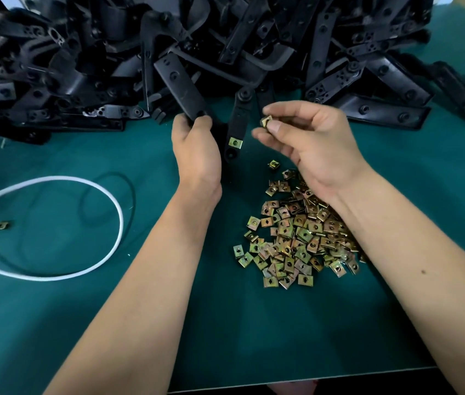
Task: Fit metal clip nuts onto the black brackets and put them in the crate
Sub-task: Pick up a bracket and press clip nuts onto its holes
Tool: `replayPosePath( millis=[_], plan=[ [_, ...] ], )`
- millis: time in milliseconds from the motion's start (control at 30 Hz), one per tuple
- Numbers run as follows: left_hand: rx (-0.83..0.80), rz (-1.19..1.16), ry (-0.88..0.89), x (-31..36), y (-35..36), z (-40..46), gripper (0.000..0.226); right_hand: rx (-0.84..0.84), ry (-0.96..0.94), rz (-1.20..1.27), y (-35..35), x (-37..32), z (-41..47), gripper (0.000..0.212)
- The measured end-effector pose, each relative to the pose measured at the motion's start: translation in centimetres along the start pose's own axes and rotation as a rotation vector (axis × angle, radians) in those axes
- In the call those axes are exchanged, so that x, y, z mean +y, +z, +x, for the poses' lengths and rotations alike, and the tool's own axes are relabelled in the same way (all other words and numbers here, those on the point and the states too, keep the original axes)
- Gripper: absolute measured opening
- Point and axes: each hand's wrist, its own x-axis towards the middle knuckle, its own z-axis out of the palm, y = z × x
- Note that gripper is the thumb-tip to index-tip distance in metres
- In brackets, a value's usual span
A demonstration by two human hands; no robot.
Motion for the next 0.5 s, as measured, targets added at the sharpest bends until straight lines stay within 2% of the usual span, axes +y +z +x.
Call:
replayPosePath(
  millis=[100,400,500],
  plan=[
    [0.007,-0.006,-0.008,0.1,-0.1,-0.2,0.014,-0.022,0.012,0.080,0.6,0.1,-0.2,0.019],
    [0.015,-0.021,-0.021,0.2,0.4,-0.6,0.021,0.021,-0.047,-0.039,1.4,0.5,-0.6,0.016],
    [0.016,-0.004,0.003,0.1,0.5,-0.7,0.020,0.048,-0.018,0.002,1.5,0.5,-0.6,0.014]
  ],
)
